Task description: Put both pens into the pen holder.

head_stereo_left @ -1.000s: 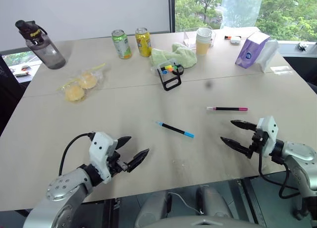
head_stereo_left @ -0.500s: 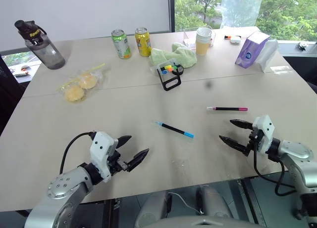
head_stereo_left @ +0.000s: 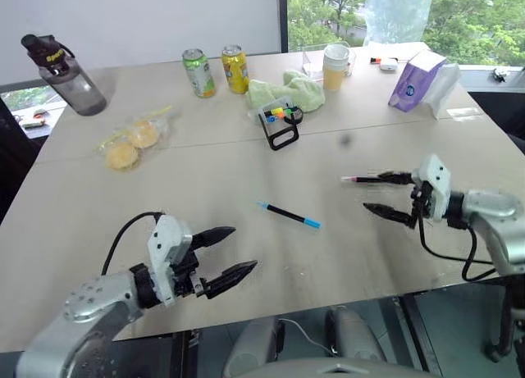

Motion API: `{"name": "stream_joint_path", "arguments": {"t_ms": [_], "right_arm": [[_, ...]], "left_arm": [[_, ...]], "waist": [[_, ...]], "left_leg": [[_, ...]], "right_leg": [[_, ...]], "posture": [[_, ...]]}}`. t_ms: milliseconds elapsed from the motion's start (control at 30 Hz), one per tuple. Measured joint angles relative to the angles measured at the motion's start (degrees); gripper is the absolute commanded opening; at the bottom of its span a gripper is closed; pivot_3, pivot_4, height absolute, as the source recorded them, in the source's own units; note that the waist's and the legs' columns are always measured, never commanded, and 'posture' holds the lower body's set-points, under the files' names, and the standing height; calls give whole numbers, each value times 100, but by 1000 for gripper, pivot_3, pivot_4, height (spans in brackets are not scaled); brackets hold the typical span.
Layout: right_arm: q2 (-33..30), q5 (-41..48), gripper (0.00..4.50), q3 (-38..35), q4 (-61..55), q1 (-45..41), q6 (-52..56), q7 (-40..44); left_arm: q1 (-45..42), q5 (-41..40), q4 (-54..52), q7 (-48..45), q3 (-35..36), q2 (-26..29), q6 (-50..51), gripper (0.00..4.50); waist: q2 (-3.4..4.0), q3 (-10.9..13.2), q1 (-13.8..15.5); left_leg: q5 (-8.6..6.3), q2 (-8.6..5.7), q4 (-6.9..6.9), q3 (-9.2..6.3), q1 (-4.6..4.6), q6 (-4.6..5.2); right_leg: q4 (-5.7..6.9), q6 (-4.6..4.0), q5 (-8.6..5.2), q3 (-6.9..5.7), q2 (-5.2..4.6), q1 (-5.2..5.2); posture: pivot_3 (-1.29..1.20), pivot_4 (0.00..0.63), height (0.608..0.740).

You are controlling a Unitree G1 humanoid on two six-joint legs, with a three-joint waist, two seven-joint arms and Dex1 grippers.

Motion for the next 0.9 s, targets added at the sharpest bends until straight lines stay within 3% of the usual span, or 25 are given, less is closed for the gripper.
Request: {"name": "stream_joint_path", "arguments": {"t_ms": [200, 267, 333, 533, 733, 900], "right_arm": [[48, -648, 4484, 620, 1738, -1374, -198, 496], [97, -846, 3985, 730, 2306, -1663, -250, 569], [148, -1035, 3216, 848, 2796, -1844, -280, 647], [154, -1320, 129, 897, 3252, -2135, -510, 852], [156, -1333, 44, 807, 3088, -2035, -525, 856], [423, -591, 44, 358, 1656, -1624, 358, 795]], "left_arm": [[-704, -944, -20, -210, 369, 580, 294, 4500], [-740, -949, -22, -189, 359, 592, 297, 4500], [-714, -937, -23, -163, 355, 595, 300, 4500], [-658, -721, -23, -131, 315, 586, 248, 4500], [-809, -700, 4, -80, 119, 477, 240, 4500], [-1618, -921, 437, 828, -224, -237, 476, 4500]], "waist": [[1, 14, -16], [0, 15, -18], [0, 16, -19], [9, 22, -20], [10, 23, -18], [15, 26, -15]], "left_leg": [[0, -2, -2, 4, -8, 0], [0, -2, -16, 4, -9, -1], [1, -2, -34, 4, -12, -1], [1, 1, -63, 7, -13, -2], [2, 1, -62, 7, -11, -2], [2, 0, -56, 5, -11, -3]], "right_leg": [[-7, 0, 0, 1, 0, -8], [-12, -1, 0, 2, 0, -14], [-20, -1, 0, 3, -1, -25], [-37, -2, 0, 3, -1, -31], [-34, -1, 0, 3, -1, -30], [-27, 0, 1, 2, 0, -30]], "posture": [[0, 150, 740], [0, 150, 740], [0, 150, 740], [0, 150, 740], [0, 150, 740], [0, 150, 740]]}}
